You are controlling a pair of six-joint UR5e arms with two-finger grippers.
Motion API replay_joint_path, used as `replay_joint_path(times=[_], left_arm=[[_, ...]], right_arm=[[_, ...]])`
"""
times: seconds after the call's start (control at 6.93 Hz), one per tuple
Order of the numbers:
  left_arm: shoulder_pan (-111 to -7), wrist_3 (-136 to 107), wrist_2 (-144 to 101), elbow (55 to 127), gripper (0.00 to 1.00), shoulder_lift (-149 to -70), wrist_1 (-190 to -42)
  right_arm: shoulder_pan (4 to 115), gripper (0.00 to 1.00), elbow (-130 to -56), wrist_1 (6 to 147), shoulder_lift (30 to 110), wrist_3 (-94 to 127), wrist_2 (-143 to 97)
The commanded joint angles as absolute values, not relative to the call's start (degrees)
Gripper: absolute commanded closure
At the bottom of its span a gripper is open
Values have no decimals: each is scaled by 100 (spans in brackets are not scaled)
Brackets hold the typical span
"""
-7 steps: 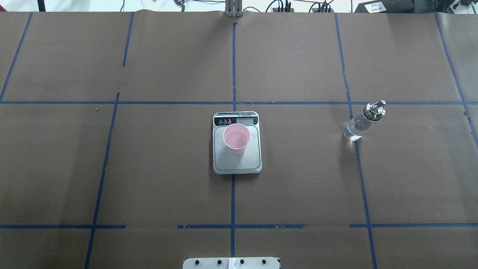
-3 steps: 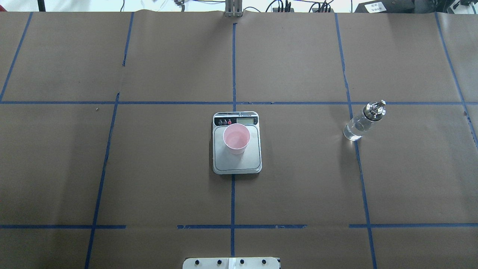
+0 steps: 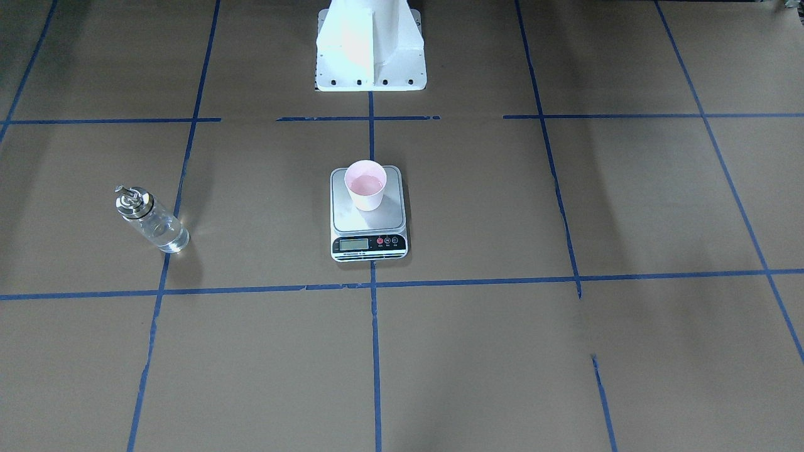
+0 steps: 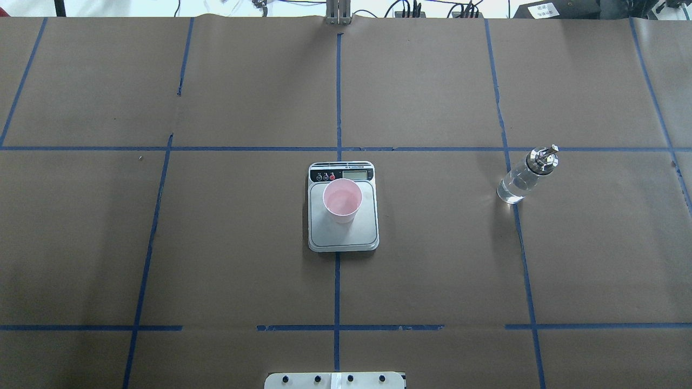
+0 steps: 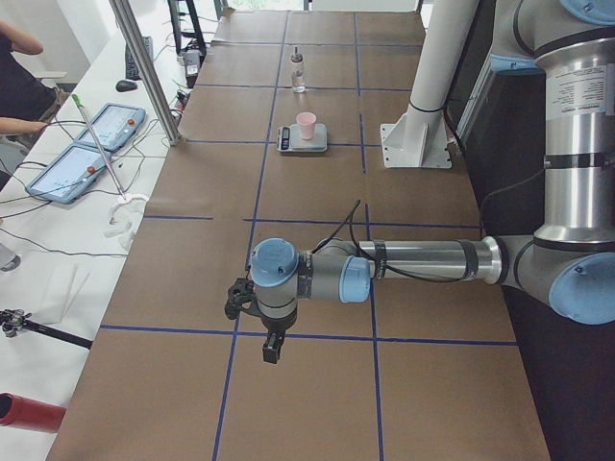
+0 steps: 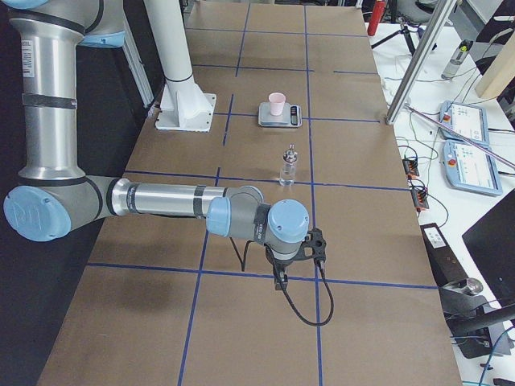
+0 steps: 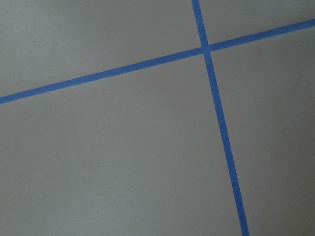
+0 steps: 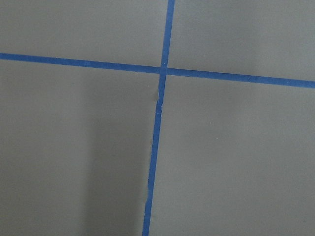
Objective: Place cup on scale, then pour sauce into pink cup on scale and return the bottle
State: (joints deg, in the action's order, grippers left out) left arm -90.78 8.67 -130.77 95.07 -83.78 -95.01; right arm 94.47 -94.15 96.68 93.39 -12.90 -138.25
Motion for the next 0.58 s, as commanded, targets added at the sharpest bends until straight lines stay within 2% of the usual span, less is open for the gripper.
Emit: replay_joint_path(times=[0.0, 0.43], left_arm=[[-9105, 616, -13078, 9562, 0, -8367, -9659], [-9123, 607, -13069, 9571, 0, -8367, -9685]], right_arm=[[9448, 0, -9404, 9668, 9334, -1231, -13825], [9439, 0, -9404, 9668, 9334, -1230, -13825]])
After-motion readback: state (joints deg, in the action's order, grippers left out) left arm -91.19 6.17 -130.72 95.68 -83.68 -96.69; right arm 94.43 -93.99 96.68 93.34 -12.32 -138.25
